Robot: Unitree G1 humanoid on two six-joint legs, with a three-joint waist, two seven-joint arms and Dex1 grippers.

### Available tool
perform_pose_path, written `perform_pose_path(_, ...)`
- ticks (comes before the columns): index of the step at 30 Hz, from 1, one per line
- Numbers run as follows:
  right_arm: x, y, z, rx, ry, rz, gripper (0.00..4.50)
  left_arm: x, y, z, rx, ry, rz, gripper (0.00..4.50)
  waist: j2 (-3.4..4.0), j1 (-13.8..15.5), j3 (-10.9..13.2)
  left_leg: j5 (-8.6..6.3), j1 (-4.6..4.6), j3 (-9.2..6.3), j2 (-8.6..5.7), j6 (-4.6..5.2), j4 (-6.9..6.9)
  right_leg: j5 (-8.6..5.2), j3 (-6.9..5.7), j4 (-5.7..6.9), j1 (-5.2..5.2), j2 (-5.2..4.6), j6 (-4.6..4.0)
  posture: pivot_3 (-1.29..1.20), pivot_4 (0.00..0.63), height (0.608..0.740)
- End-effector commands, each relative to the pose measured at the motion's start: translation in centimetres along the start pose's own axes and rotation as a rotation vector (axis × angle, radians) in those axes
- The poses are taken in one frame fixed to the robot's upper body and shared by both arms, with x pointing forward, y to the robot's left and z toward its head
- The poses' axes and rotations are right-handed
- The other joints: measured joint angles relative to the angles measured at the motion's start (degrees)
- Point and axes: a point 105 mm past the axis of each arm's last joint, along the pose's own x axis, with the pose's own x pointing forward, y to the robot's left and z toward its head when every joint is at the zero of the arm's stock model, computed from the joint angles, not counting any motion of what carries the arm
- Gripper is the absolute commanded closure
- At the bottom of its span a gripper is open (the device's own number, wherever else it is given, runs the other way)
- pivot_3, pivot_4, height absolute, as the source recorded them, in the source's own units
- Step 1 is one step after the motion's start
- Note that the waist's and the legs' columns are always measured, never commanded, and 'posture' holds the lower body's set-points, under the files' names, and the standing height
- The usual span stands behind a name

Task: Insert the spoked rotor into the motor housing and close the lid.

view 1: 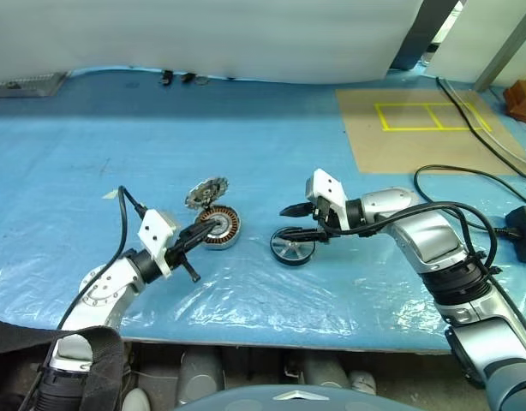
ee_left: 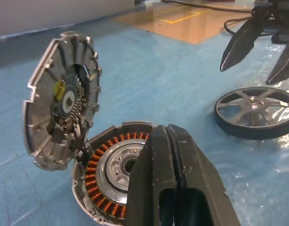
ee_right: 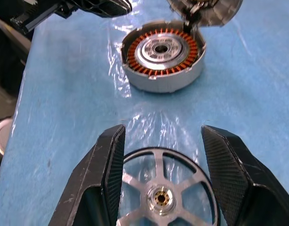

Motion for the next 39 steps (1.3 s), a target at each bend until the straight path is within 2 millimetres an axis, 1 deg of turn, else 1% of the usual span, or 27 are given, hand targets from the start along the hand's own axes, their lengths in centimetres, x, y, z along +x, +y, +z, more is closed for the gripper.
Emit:
perform_pose_path(1, -0.8, 0.0, 0.8, -0.037, 0.061, 0.015, 1.89, 0.1, -0.5, 0.6, 0.04, -0.038, -0.003, 4.46, 0.01, 0.0, 0.01, 0.0, -0.01, 0.0, -0.01, 0.0, 0.0, 0.02, 0.0, 0.0, 0.0, -0.01, -0.02, 0.0, 0.15, 0.74)
perform_pose_path(7, -0.9, -0.3, 0.1, -0.023, 0.151, 0.009, 1.89, 0.4, -0.6, 0.4, 0.03, -0.035, -0.005, 4.46, 0.01, 0.03, 0.01, 0.0, 0.0, 0.0, 0.01, 0.0, -0.01, 0.02, 0.0, 0.02, 0.0, 0.0, -0.03, 0.0, 0.15, 0.74)
perform_pose_path(11, -0.9, -0.2, -0.4, 0.001, 0.176, 0.008, 1.89, 0.3, -0.7, -0.3, 0.024, -0.004, -0.016, 4.46, 0.01, 0.03, 0.01, 0.0, 0.0, 0.0, 0.01, -0.01, -0.01, 0.03, 0.0, 0.03, 0.0, 0.0, -0.04, 0.0, 0.15, 0.74)
perform_pose_path(15, -0.9, 0.0, -1.5, 0.025, 0.215, 0.006, 1.89, 0.3, -0.7, -0.5, 0.033, 0.006, -0.014, 4.46, 0.01, 0.06, 0.01, 0.0, 0.0, 0.0, 0.01, -0.01, 0.02, 0.03, 0.0, 0.05, 0.0, 0.0, -0.04, 0.0, 0.15, 0.74)
perform_pose_path(21, -0.6, -0.4, -2.6, 0.002, 0.263, -0.017, 1.89, 0.3, -1.1, -0.9, 0.018, 0.025, -0.027, 4.46, 0.01, 0.04, 0.01, 0.01, 0.01, 0.0, 0.02, -0.01, 0.02, 0.03, 0.0, 0.08, 0.01, 0.0, -0.04, 0.0, 0.15, 0.74)
perform_pose_path(26, 0.0, -0.4, -2.8, 0.001, 0.265, -0.019, 1.89, 0.4, -1.2, -0.9, 0.009, 0.022, -0.026, 4.46, 0.01, 0.06, 0.01, 0.01, 0.01, 0.0, 0.01, -0.01, 0.04, 0.03, 0.01, 0.1, 0.01, 0.0, -0.05, 0.0, 0.15, 0.74)
perform_pose_path(32, 0.3, -0.6, -3.6, -0.01, 0.303, -0.025, 1.89, 0.4, -0.8, -0.6, 0.015, 0.018, -0.018, 4.46, 0.01, 0.07, 0.01, 0.01, 0.02, 0.0, 0.01, -0.01, 0.06, 0.04, 0.01, 0.13, 0.02, 0.0, -0.05, 0.0, 0.15, 0.74)
perform_pose_path(33, 0.3, -0.6, -3.7, -0.015, 0.306, -0.026, 2.24, 0.4, -0.8, -0.6, 0.017, 0.017, -0.016, 4.5, 0.01, 0.07, 0.0, 0.01, 0.02, 0.0, 0.01, -0.01, 0.07, 0.04, 0.01, 0.14, 0.03, 0.0, -0.05, 0.0, 0.15, 0.74)
perform_pose_path(34, 0.4, -0.6, -3.7, -0.023, 0.31, -0.023, 2.42, 0.3, -0.7, -0.6, 0.018, 0.016, -0.014, 4.5, -0.02, 0.01, -0.02, 0.01, 0.03, 0.0, 0.01, -0.01, 0.07, 0.04, 0.01, 0.14, 0.04, 0.0, -0.05, 0.0, 0.15, 0.74)
perform_pose_path(35, 0.4, -0.6, -3.7, -0.028, 0.31, -0.02, 2.72, 0.3, -0.6, -0.5, 0.02, 0.016, -0.013, 4.5, -0.04, -0.07, -0.03, 0.01, 0.03, 0.0, 0.02, -0.01, 0.06, 0.04, 0.01, 0.14, 0.12, 0.0, -0.05, 0.0, 0.15, 0.74)
perform_pose_path(38, 0.5, -0.8, -3.0, -0.045, 0.286, -0.03, 3.26, 0.2, -0.5, -0.3, 0.029, 0.013, -0.01, 4.5, -0.06, -0.22, -0.04, 0.0, 0.21, 0.01, 0.04, 0.0, 0.07, 0.03, 0.02, 0.15, 0.33, 0.0, -0.04, 0.0, 0.15, 0.74)
perform_pose_path(39, 0.5, -1.0, -2.7, -0.052, 0.274, -0.035, 3.26, 0.2, -0.4, -0.3, 0.034, 0.012, -0.006, 4.5, -0.06, -0.22, -0.04, 0.0, 0.25, 0.01, 0.04, -0.01, 0.1, 0.02, 0.02, 0.17, 0.36, 0.0, -0.03, 0.0, 0.15, 0.74)
